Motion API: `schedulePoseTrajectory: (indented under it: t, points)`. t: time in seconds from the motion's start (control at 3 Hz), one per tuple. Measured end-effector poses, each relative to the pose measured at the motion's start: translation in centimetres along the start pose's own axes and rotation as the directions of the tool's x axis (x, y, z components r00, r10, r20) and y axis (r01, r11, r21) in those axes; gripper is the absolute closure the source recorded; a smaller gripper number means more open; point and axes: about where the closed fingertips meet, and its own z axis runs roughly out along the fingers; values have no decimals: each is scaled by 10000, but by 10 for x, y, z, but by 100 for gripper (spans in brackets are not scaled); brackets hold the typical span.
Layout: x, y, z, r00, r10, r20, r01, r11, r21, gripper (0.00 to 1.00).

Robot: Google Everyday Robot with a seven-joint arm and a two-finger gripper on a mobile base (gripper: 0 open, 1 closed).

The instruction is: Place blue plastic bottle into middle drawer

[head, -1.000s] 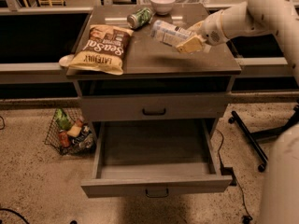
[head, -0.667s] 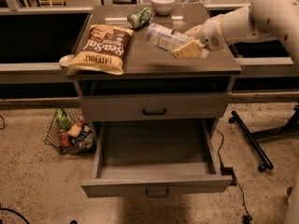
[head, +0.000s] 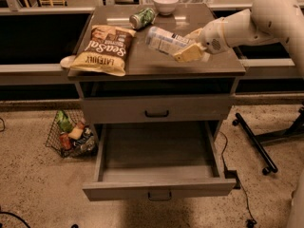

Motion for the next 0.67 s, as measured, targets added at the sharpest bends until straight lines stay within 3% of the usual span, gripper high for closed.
schedulePoseTrajectory:
  t: [0.33,0.67]
  points:
    - [1,26,3,9992,-397,-72,394,9986,-361,100]
    - [13,88,12,9946,-1034,-9,1025,9873,-1214,100]
